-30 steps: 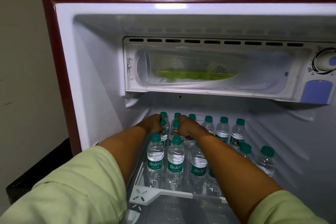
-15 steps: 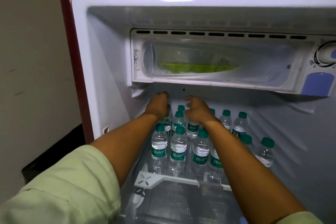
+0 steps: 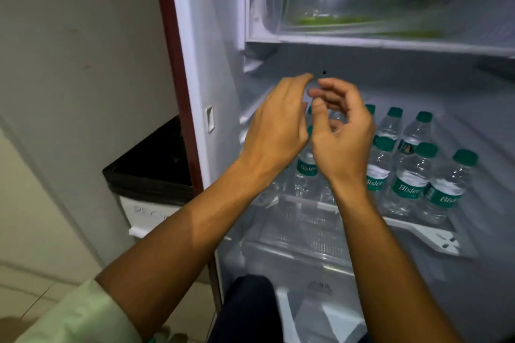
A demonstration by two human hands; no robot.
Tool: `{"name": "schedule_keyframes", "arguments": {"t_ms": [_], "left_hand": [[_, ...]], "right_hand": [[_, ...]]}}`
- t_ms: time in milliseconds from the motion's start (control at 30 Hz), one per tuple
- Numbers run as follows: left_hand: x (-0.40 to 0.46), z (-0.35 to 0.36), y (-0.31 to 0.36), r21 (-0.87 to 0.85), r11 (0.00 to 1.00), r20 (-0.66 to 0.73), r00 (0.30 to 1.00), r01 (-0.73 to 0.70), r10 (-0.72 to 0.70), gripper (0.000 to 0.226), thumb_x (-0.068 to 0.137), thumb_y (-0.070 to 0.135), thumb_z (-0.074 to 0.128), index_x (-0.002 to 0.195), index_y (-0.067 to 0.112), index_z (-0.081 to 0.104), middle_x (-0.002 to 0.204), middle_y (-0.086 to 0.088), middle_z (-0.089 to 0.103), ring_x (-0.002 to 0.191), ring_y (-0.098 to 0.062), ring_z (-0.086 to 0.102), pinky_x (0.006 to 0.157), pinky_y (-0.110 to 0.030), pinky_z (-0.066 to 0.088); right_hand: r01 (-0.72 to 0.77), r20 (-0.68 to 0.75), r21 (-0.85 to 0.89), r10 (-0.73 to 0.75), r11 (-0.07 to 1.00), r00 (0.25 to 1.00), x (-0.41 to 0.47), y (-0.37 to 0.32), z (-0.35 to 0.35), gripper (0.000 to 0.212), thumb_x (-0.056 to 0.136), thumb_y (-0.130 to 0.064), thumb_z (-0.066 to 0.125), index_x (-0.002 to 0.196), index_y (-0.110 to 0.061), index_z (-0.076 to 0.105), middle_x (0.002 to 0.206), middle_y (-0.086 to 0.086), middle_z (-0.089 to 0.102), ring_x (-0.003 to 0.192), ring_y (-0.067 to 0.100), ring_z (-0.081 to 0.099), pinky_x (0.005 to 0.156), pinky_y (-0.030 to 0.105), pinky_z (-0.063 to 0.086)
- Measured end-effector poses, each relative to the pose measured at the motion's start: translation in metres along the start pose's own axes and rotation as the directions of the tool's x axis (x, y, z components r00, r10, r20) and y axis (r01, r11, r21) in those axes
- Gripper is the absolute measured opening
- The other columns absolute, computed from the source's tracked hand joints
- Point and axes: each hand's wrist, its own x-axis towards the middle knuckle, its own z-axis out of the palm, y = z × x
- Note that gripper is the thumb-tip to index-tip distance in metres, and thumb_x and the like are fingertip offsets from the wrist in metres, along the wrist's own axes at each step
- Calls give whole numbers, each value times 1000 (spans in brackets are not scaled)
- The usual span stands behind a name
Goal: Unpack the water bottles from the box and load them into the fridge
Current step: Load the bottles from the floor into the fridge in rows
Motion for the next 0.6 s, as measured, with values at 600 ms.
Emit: {"name": "schedule_keyframes", "arguments": {"t_ms": [600], "left_hand": [[-149, -150, -51, 45, 991, -349, 931, 126, -103, 17, 98, 10, 54, 112, 4, 61, 102, -11, 67, 88, -27, 69, 68, -44, 56]], "right_hand": [[369, 310, 400, -502, 839, 807, -138, -50, 67, 16, 94, -8, 63, 107, 0, 68, 98, 9, 73, 82, 18, 66, 73, 32, 54]]}}
